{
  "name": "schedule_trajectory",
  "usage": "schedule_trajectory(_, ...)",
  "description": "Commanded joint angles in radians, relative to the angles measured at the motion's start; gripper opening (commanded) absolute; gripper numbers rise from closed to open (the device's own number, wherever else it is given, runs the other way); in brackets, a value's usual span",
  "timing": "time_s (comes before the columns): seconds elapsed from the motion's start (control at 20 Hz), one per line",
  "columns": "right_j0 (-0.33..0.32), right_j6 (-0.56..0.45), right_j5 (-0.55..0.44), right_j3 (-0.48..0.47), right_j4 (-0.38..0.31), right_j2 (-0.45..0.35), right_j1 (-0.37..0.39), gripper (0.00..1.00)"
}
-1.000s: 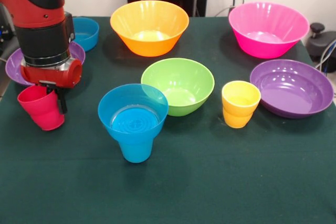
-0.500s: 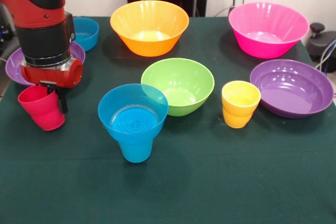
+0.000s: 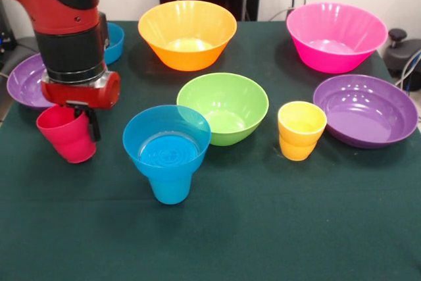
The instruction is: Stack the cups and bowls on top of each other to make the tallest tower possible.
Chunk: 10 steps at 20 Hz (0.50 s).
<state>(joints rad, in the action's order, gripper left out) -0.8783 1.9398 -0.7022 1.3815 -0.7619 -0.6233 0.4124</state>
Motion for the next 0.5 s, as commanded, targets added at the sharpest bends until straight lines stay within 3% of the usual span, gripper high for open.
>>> schedule_trajectory(0.05, 0.105, -0.223, -0.232, -0.1, 0.011, 0.015, 0.084, 0.0)
schedule_trajectory(0.5, 0.153, -0.207, -0.326, -0.114, 0.0, 0.029, 0.164, 0.0)
